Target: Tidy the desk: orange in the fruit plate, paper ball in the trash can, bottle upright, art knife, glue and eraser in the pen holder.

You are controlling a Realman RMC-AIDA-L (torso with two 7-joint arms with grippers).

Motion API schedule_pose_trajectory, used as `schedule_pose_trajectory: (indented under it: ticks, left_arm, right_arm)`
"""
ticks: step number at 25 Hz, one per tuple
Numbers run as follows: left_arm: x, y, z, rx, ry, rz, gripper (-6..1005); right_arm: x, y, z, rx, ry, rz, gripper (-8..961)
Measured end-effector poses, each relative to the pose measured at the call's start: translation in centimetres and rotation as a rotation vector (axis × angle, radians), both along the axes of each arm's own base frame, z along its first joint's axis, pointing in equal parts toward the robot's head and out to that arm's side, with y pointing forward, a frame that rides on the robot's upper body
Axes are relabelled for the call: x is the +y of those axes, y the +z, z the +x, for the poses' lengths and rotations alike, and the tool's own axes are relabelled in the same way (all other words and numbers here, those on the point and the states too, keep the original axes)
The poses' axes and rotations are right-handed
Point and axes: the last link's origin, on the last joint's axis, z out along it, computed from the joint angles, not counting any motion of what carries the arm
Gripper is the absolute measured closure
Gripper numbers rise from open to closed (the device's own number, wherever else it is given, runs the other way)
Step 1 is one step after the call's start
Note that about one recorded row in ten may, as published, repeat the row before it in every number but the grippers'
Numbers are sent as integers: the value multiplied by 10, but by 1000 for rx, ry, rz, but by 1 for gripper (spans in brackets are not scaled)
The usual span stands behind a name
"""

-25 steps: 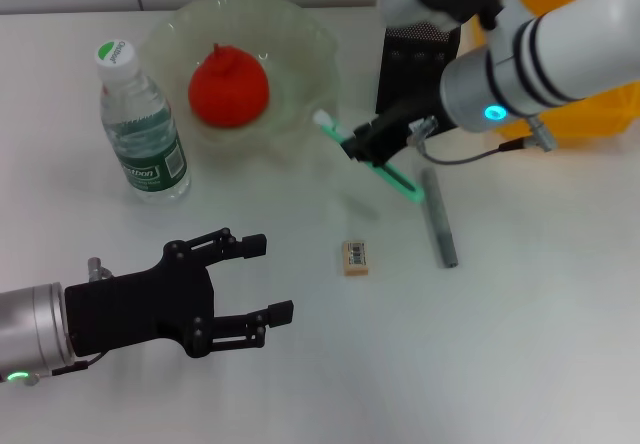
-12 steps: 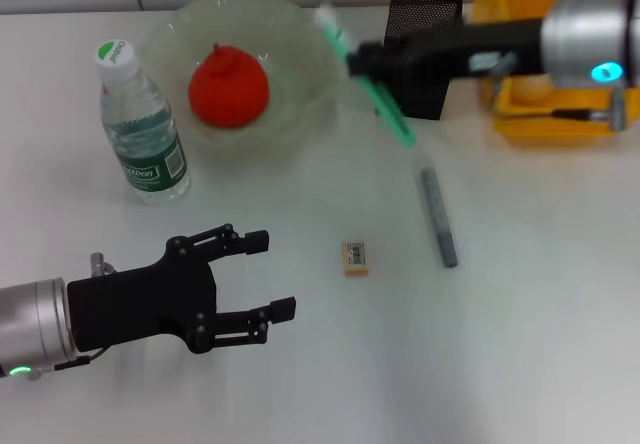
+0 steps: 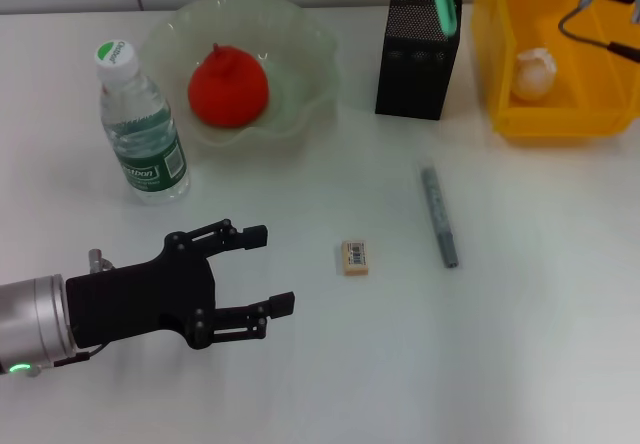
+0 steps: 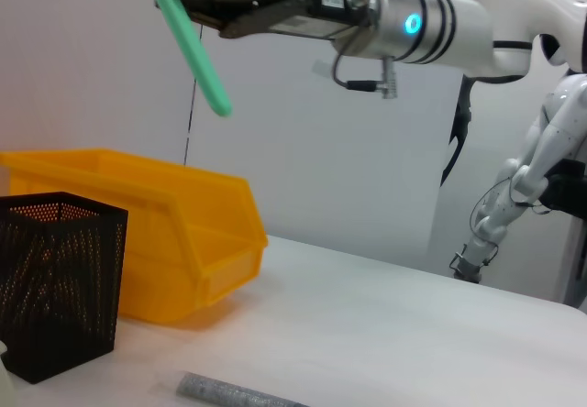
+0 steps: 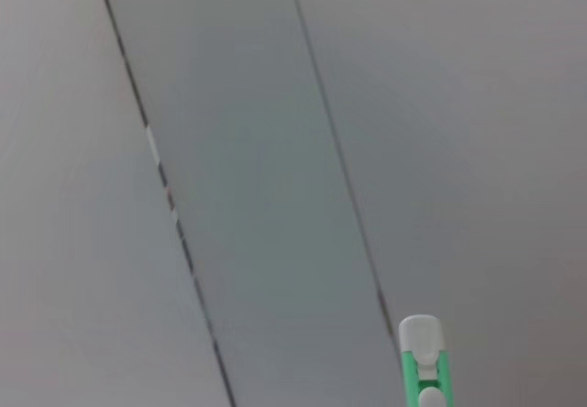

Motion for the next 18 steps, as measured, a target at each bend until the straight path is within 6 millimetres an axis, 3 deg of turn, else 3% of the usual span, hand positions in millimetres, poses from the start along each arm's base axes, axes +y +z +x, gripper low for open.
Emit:
schedule_pose_trajectory:
  ticks: [9, 18]
  left_arm:
    - [2, 1, 1, -11, 2, 20, 152]
    - [4, 3, -6, 5, 37, 54, 152]
  right_arm:
    - [33, -10, 12, -76, -76, 161, 784]
    - [52, -27, 14, -124, -155, 189, 783]
